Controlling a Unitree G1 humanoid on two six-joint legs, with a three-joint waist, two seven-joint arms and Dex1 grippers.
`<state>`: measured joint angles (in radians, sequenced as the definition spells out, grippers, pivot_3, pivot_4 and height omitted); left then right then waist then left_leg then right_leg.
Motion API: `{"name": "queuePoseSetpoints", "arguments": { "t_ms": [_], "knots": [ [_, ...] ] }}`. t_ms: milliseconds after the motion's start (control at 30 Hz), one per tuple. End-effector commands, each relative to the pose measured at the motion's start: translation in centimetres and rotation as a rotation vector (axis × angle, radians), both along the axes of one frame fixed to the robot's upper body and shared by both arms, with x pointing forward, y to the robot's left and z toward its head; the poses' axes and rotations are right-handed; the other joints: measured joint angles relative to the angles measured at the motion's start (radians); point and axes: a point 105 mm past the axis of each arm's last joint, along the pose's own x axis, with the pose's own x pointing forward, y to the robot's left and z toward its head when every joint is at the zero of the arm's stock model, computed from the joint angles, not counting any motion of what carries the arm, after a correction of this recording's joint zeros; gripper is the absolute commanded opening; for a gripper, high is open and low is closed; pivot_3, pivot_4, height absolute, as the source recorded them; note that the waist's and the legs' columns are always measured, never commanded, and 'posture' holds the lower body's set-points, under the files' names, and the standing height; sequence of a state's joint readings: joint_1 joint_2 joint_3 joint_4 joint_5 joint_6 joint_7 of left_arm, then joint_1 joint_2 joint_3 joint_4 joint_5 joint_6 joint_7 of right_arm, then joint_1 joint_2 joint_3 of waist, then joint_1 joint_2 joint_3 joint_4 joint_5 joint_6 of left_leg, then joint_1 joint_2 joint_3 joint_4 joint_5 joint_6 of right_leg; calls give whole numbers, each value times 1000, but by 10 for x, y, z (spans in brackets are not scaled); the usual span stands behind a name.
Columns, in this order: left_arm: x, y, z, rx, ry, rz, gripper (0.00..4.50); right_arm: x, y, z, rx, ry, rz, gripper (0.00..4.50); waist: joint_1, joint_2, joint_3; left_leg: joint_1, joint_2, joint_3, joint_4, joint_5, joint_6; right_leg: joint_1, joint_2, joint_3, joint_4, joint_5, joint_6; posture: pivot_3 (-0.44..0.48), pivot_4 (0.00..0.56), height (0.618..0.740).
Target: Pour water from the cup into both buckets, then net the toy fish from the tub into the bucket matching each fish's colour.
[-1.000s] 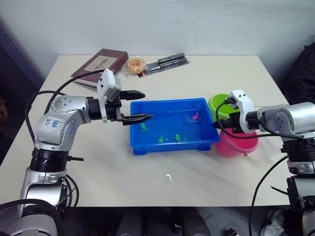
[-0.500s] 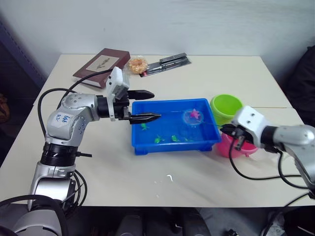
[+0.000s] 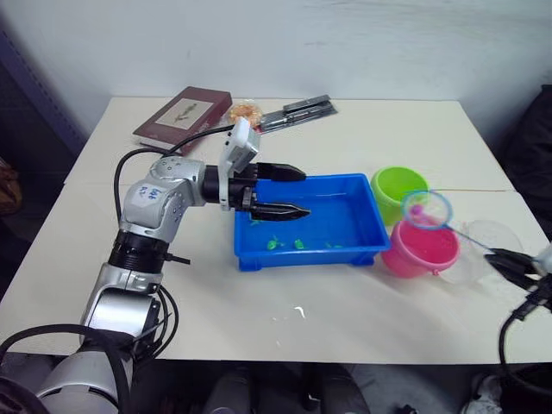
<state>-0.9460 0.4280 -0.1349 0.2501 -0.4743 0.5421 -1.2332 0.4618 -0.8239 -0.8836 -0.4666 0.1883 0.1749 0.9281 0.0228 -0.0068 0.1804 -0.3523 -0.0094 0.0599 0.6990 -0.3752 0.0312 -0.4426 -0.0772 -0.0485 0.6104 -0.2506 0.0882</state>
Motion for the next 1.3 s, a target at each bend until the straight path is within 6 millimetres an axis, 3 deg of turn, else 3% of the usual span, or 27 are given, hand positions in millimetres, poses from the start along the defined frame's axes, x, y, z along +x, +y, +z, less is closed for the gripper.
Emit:
{"name": "queuePoseSetpoints", "arguments": {
  "t_ms": [33,233,333,400,567,633,767,833,967,1133,1200,1300],
  "knots": [
    [-1,-5,10,-8,-55,-34,4489,-4,-7,13,-323,-61,71,0,-4,0,0,0,0,1,0,0,0,0,0,0,0,0,0,0,150,740],
    [2,-8,14,-7,-78,-41,4489,14,-12,8,-825,-127,206,0,-9,0,0,1,0,2,0,0,0,0,0,3,0,0,0,0,150,740],
    [4,-6,16,-5,-90,-33,4489,23,-6,11,-1168,-183,331,0,-9,0,0,1,0,3,0,0,0,-1,-1,5,0,0,0,0,150,740],
    [5,-4,17,-1,-96,-23,4489,25,-1,14,-1225,-238,371,0,-9,0,0,0,0,3,0,0,0,-2,0,6,0,0,0,0,150,740],
    [5,2,12,8,-96,-2,4489,28,-22,31,-1257,-263,324,0,-3,0,0,0,0,3,0,1,-1,-2,0,5,0,0,0,0,150,740],
    [5,3,9,13,-96,4,4489,30,-10,21,-1275,-255,420,0,-3,0,0,0,0,4,0,1,0,-1,-1,6,-1,0,0,0,150,740],
    [4,6,6,19,-98,23,4489,39,-3,32,-1282,-299,429,0,-7,0,0,1,0,3,0,1,-1,-1,0,6,-1,0,0,0,150,740],
    [3,7,6,18,-97,25,4489,34,2,22,-1272,-275,494,0,-10,0,0,1,0,3,0,1,-1,-1,0,6,0,0,0,0,150,740],
    [4,13,3,33,-100,56,4489,43,-16,57,-1212,-326,359,0,-16,0,0,0,0,4,0,1,-1,-1,0,6,0,0,0,0,150,740],
    [1,21,-8,69,-86,83,4489,56,11,68,-1005,-379,443,0,-28,0,0,1,2,4,0,1,-1,-1,-1,8,0,0,0,0,150,740],
    [-3,26,-15,88,-67,97,4489,72,42,66,-879,-357,535,0,-38,0,0,2,3,4,0,1,-1,-1,-1,8,1,0,0,0,150,740],
    [-8,33,-21,116,-65,124,4489,95,68,53,-848,-268,639,0,-52,0,0,3,4,4,0,1,-2,-1,-2,9,1,0,0,0,150,740]
  ]
}}
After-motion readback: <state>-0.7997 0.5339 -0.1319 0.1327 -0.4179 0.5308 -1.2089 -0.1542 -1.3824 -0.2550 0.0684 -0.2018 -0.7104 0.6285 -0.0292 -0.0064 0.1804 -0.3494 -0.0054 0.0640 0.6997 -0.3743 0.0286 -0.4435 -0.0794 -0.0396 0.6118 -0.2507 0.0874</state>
